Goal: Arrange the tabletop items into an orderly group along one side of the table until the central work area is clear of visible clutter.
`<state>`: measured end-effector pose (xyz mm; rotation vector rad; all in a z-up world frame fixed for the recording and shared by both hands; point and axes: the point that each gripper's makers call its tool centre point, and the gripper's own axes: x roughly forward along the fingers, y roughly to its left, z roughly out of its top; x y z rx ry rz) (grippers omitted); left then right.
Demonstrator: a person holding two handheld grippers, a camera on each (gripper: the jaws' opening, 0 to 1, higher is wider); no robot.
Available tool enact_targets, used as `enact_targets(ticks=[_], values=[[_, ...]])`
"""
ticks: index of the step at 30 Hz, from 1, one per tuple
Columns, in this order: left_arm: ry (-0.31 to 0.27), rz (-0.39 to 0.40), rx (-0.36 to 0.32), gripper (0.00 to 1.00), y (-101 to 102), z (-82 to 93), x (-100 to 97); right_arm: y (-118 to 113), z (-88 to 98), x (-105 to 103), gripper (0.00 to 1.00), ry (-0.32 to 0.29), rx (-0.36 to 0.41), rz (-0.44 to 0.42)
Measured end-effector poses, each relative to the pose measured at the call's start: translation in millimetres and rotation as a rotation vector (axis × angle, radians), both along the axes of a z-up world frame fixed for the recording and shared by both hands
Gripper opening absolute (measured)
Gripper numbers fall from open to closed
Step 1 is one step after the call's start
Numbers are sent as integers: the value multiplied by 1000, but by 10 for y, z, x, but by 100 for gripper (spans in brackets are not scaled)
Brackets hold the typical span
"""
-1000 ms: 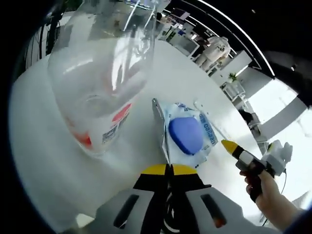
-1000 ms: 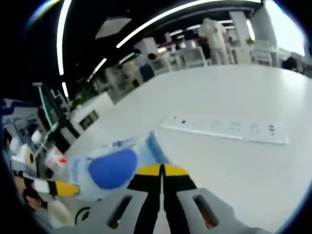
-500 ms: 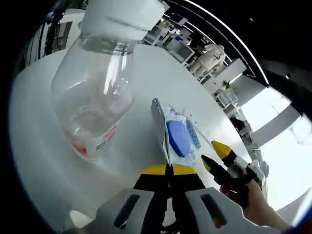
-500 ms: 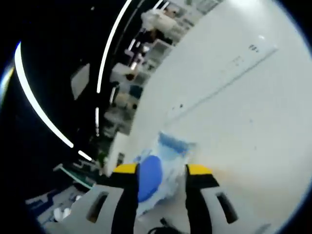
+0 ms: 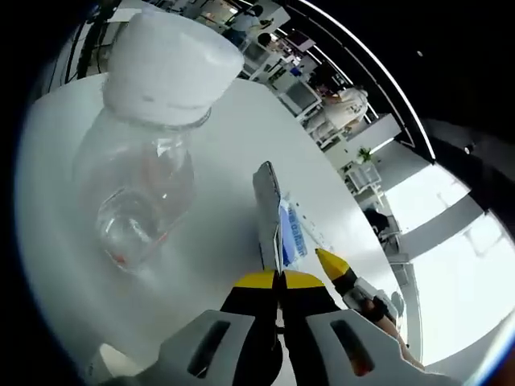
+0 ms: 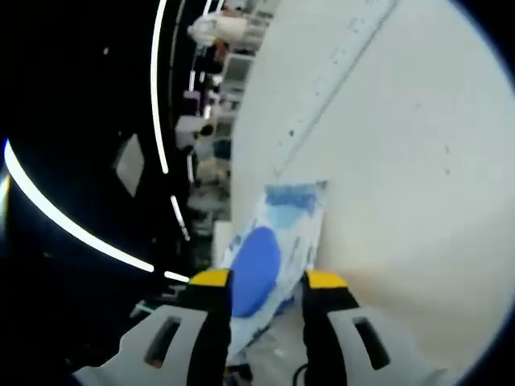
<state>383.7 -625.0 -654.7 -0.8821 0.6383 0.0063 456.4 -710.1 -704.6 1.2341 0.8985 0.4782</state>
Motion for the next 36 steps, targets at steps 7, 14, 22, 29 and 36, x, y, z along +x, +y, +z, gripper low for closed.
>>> enact_targets(ticks=[7,14,22,29,36], values=[[-35,-12,-35,0,-81,123,67,67,63,-142,35,19,62,-1],[-50,-40,-67,0,-179,209,23,73,69,-26,35,11,87,-50],[-82,-73,-111,0,-217,341,37,-115,178,172,28,-40,151,-184],[-85,-127,-129,0,-322,359,-5,-346,204,146,1,-120,48,-196],[-78,-199,-107,0,-483,310,-107,-638,394,19,0,-242,-88,-253]])
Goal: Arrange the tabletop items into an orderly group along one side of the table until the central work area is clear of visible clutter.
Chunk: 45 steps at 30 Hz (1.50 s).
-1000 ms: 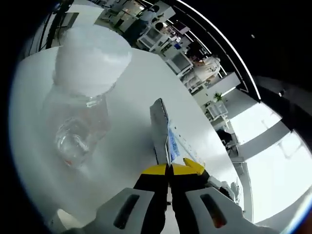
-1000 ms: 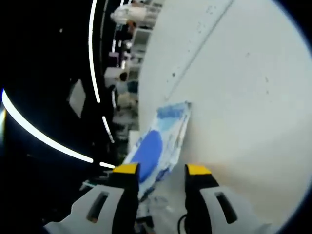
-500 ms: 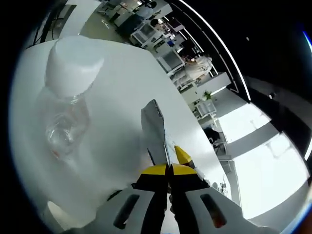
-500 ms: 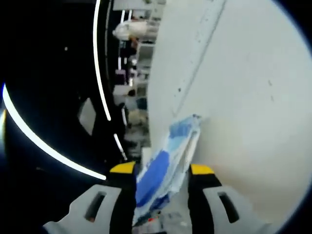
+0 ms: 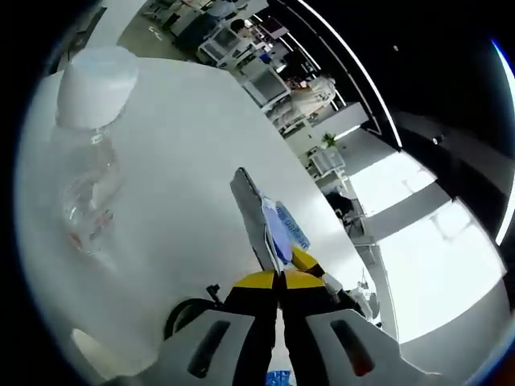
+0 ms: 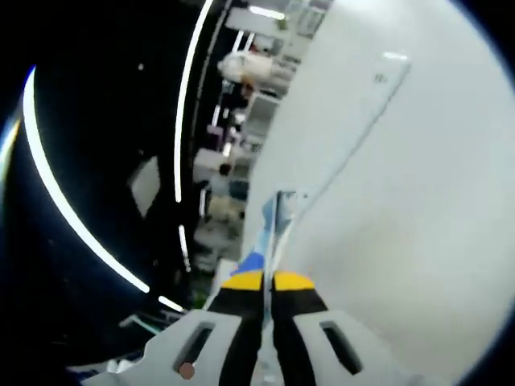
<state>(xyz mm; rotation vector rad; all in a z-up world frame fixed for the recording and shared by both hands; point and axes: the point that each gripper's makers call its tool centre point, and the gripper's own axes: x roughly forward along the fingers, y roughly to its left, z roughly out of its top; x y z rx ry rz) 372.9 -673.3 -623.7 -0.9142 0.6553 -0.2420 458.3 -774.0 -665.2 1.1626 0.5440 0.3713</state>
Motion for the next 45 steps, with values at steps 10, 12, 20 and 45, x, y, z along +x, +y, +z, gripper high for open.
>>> enact_targets(ticks=[10,12,20,45], values=[[10,-67,24,0,-180,-61,-113,-402,81,-347,0,-14,-28,-173],[11,-86,32,0,-219,-67,-138,-463,78,-410,0,-9,-20,-202],[27,-136,76,0,-284,-165,-213,-633,14,-686,0,11,-57,-277],[33,-270,245,0,-324,-437,-245,-691,-97,-1219,0,86,-91,-382]])
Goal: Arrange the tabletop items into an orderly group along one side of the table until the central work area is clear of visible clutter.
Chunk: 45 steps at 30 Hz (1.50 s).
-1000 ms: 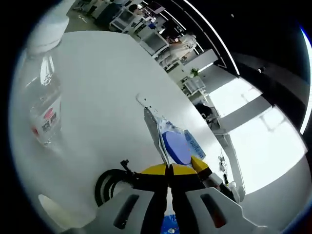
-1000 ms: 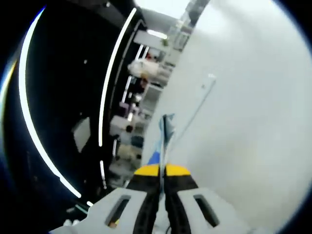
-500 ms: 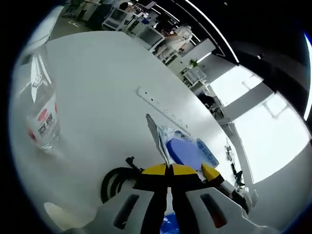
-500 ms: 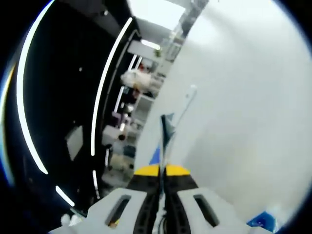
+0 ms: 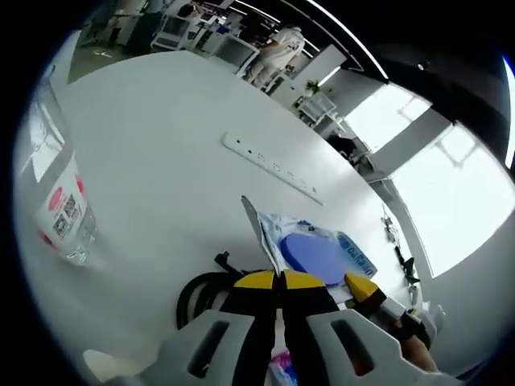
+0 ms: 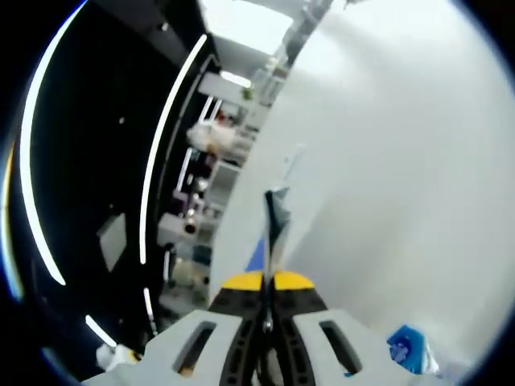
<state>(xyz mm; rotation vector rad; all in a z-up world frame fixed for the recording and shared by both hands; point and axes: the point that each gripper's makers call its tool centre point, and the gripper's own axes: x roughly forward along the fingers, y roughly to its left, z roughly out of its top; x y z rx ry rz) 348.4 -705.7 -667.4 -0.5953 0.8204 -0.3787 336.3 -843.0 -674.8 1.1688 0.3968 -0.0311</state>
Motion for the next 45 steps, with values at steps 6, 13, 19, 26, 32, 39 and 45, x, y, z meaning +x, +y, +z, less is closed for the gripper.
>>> enact_targets(ticks=[6,13,19,26,32,39,45], values=[[5,-32,21,0,-50,-54,-35,-47,-57,-90,0,18,-13,-16],[-9,-65,45,0,-103,-44,-73,-108,-67,-142,0,16,-37,-24],[-19,-99,50,0,-218,-54,-124,-237,-97,-222,0,18,-45,-43],[-37,-144,46,0,-411,-58,-184,-428,-103,-332,0,12,-61,-71],[-40,-178,42,0,-580,-89,-244,-597,-138,-396,0,13,-76,-89],[-46,-200,49,0,-676,-121,-259,-690,-161,-420,0,12,-89,-100],[-35,-203,60,0,-721,-192,-273,-752,-214,-409,0,12,-98,-97]])
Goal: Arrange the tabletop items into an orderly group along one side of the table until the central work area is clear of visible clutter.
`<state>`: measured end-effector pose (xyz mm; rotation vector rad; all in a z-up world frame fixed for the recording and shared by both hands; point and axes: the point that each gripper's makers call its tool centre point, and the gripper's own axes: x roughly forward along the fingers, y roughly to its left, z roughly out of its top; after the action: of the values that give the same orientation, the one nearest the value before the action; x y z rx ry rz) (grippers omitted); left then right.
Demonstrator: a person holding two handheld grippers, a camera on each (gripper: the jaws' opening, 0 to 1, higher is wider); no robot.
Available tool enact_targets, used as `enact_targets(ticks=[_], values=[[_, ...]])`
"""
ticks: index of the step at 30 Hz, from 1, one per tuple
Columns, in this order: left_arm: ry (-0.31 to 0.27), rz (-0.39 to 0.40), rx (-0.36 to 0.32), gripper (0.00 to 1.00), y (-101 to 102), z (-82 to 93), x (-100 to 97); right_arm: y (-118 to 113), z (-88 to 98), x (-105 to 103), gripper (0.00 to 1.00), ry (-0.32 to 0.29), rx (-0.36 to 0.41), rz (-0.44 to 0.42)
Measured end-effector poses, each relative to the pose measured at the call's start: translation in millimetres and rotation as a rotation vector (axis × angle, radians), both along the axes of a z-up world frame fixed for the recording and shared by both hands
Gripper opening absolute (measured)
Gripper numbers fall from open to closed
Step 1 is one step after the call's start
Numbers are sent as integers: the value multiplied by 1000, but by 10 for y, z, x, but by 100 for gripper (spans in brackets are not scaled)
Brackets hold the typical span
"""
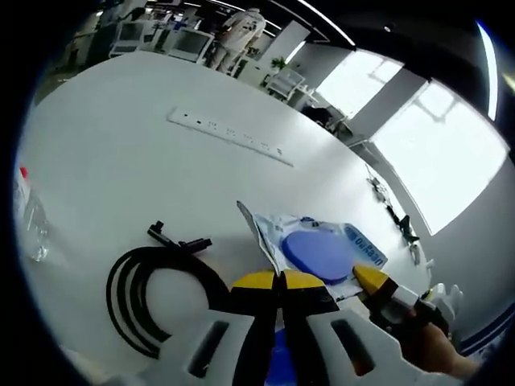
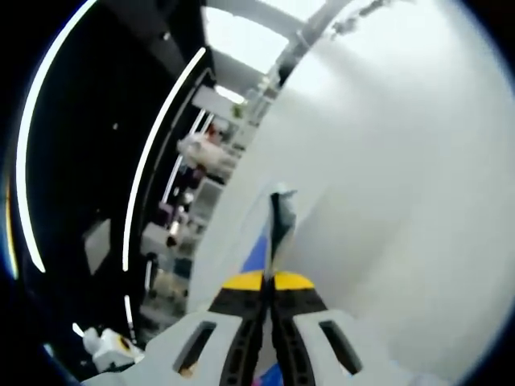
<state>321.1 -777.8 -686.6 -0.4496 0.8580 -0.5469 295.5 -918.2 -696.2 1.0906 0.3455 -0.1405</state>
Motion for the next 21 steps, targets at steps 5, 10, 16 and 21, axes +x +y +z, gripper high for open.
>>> enact_targets(ticks=[5,10,16,21], values=[[6,-15,16,0,-34,-61,-23,-38,-82,-27,0,11,4,-1],[1,-12,35,0,-6,-87,-20,-12,-99,-8,0,5,-2,10],[32,1,39,0,43,-179,-17,31,-160,-8,0,18,-3,12],[38,-2,48,0,43,-197,-36,38,-198,-31,0,24,-3,13]])
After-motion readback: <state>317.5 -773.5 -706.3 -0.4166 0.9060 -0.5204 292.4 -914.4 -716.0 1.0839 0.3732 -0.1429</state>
